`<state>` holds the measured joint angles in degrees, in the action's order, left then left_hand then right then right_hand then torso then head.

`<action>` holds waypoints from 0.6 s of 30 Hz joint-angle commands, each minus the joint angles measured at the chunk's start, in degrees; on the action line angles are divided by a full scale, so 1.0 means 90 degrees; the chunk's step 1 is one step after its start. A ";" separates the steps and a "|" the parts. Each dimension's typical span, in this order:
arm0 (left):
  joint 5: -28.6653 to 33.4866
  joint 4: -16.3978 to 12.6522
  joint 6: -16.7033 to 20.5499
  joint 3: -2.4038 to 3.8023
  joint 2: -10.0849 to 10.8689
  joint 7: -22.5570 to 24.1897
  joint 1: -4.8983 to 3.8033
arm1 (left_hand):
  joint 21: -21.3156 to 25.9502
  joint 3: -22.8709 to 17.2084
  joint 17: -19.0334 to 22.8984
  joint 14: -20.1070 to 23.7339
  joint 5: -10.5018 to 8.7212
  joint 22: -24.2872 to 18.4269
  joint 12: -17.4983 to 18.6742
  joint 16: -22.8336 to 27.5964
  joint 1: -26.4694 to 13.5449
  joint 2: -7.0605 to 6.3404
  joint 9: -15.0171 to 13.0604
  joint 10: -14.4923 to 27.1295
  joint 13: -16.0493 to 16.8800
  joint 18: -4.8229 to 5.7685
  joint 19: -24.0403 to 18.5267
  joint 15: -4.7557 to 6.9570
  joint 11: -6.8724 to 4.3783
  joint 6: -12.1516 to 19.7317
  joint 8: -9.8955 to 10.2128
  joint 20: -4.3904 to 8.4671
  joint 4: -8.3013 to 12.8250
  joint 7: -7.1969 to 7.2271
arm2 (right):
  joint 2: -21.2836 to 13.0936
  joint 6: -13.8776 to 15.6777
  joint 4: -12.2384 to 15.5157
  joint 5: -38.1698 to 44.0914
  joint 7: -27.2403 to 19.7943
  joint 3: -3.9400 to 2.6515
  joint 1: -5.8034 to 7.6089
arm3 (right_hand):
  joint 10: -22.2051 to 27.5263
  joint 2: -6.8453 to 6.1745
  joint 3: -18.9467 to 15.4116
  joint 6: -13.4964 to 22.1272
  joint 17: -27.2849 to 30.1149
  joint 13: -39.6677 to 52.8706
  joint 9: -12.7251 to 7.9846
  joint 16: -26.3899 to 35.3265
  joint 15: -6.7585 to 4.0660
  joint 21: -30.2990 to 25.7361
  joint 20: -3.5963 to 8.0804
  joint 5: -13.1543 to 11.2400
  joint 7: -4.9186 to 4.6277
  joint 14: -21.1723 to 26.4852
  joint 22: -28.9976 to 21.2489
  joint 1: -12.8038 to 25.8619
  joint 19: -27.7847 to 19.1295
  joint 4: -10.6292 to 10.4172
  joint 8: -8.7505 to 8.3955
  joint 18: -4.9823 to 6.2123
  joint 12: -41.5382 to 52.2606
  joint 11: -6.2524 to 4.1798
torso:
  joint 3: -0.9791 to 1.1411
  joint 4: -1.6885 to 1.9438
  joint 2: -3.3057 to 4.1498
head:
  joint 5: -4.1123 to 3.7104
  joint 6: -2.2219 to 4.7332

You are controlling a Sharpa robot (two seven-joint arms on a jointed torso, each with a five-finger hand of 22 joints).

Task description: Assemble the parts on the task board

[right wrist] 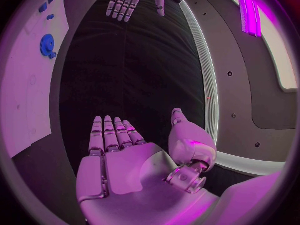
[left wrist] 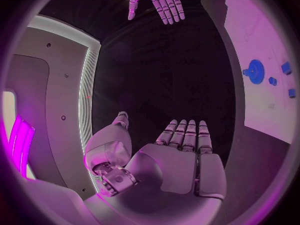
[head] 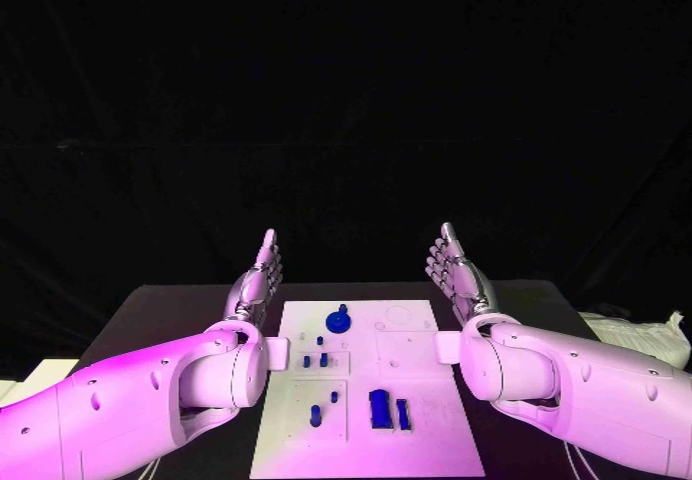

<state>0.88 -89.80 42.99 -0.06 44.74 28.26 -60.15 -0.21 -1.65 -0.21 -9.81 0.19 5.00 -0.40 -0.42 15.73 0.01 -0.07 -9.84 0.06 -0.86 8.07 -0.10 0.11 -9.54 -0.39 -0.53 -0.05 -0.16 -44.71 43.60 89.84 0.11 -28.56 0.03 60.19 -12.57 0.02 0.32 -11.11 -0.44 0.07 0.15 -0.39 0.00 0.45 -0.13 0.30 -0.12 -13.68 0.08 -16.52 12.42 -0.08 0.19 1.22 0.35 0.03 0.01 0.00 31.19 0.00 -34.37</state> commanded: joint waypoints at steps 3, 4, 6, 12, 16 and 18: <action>-0.0098 -0.0017 0.0125 0.0007 -0.0005 0.0170 -0.0001 | 0.0023 0.0183 0.0023 0.0404 -0.0021 -0.0556 0.0044 0.0046 -0.0651 -0.0001 0.0008 0.0409 -0.0007 0.0096 -0.0333 0.0011 -0.0013 0.0394 0.0043 0.0059 0.0005 0.0017 | 0.0002 0.0058 0.0013 -0.0012 -0.0137 -0.0003 -0.0004 | 0.0532 -0.0002 -0.0035 0.0468 0.0049 -0.0008 -0.0017 0.0043 -0.0001 -0.0050 0.0015 -0.0033 0.0013 0.0578 -0.0009 0.0696 -0.0527 0.0009 -0.0022 -0.0135 -0.0038 -0.0003 | -0.0001 0.0000 -0.0001 | 0.0000 -0.0001; -0.0098 -0.0017 0.0125 0.0007 -0.0005 0.0170 -0.0001 | 0.0023 0.0183 0.0023 0.0433 -0.0021 -0.0556 0.0044 0.0046 -0.0697 -0.0001 0.0008 0.0433 -0.0007 0.0096 -0.0357 0.0011 -0.0013 0.0416 0.0043 0.0059 0.0005 0.0017 | 0.0002 0.0058 0.0013 -0.0012 -0.0137 -0.0003 -0.0004 | 0.0568 -0.0002 -0.0035 0.0501 0.0049 -0.0008 -0.0017 0.0043 -0.0001 -0.0050 0.0015 -0.0033 0.0013 0.0620 -0.0009 0.0745 -0.0559 0.0009 -0.0022 -0.0135 -0.0038 -0.0003 | -0.0001 0.0000 -0.0001 | 0.0000 -0.0001; -0.0098 -0.0017 0.0125 0.0007 -0.0005 0.0170 -0.0001 | 0.0023 0.0183 0.0023 0.0476 -0.0021 -0.0556 0.0044 0.0046 -0.0778 -0.0001 0.0008 0.0485 -0.0007 0.0096 -0.0384 0.0011 -0.0013 0.0458 0.0043 0.0059 0.0005 0.0017 | 0.0002 0.0058 0.0013 -0.0012 -0.0137 -0.0003 -0.0004 | 0.0630 -0.0002 -0.0035 0.0558 0.0049 -0.0008 -0.0017 0.0043 -0.0001 -0.0050 0.0015 -0.0033 0.0013 0.0689 -0.0009 0.0826 -0.0627 0.0009 -0.0022 -0.0135 -0.0038 -0.0003 | -0.0001 0.0000 -0.0001 | 0.0000 -0.0001; -0.0098 -0.0017 0.0125 0.0007 -0.0005 0.0170 -0.0001 | 0.0023 0.0183 0.0023 0.0604 -0.0021 -0.0556 0.0044 0.0046 -0.0993 -0.0001 0.0008 0.0610 -0.0007 0.0096 -0.0897 0.0011 -0.0013 0.0591 0.0043 0.0059 0.0005 0.0017 | 0.0002 0.0058 0.0013 -0.0012 -0.0137 -0.0003 -0.0004 | 0.0794 -0.0002 -0.0035 0.0704 0.0049 -0.0008 -0.0017 0.0043 -0.0001 -0.0050 0.0015 -0.0033 0.0013 0.0870 -0.0009 0.1051 -0.0774 0.0009 -0.0022 -0.0135 -0.0038 -0.0003 | -0.0001 0.0000 -0.0001 | 0.0000 -0.0001; -0.0098 -0.0017 0.0125 0.0007 -0.0005 0.0170 -0.0001 | 0.0023 0.0183 0.0023 0.1090 -0.0021 -0.0556 0.0044 0.0046 -0.1073 -0.0001 0.0008 0.1093 -0.0007 0.0096 -0.0897 0.0011 -0.0013 0.1060 0.0043 0.0059 0.0005 0.0017 | 0.0002 0.0058 0.0013 -0.0012 -0.0137 -0.0003 -0.0004 | 0.1397 -0.0002 -0.0035 0.1235 0.0049 -0.0008 -0.0017 0.0043 -0.0001 -0.0050 0.0015 -0.0033 0.0013 0.1057 -0.0009 0.1267 -0.1380 0.0009 -0.0022 -0.0135 -0.0038 -0.0003 | -0.0001 0.0000 -0.0001 | 0.0000 -0.0001; -0.0098 -0.0017 0.0125 0.0007 -0.0005 0.0170 -0.0001 | 0.0023 0.0183 0.0023 0.1090 -0.0021 -0.0556 0.0044 0.0046 -0.1126 -0.0001 0.0008 0.1093 -0.0007 0.0096 -0.0897 0.0011 -0.0013 0.1060 0.0043 0.0059 0.0005 0.0017 | 0.0002 0.0058 0.0013 -0.0012 -0.0137 -0.0003 -0.0004 | 0.1397 -0.0002 -0.0035 0.1235 0.0049 -0.0008 -0.0017 0.0043 -0.0001 -0.0050 0.0015 -0.0033 0.0013 0.1520 -0.0009 0.1835 -0.1380 0.0009 -0.0022 -0.0135 -0.0038 -0.0003 | -0.0001 0.0000 -0.0001 | 0.0000 -0.0001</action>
<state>0.63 -89.82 43.90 -0.06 44.74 28.73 -60.14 -0.21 -0.33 -0.07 -3.31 0.19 0.28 -0.40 -0.21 7.77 -0.15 -0.05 -3.53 0.08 -0.85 1.72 0.01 -0.02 -3.09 -0.40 0.08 0.02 -0.01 -44.71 44.20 89.87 -0.28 -28.94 0.03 60.18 -0.39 -0.03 0.32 -0.34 -0.05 0.08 0.07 -0.39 -0.03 0.23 0.06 0.31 -0.02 -0.62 0.10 -1.11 0.36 -0.08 0.20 0.34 0.35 -0.05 0.00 0.00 31.18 0.00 -34.37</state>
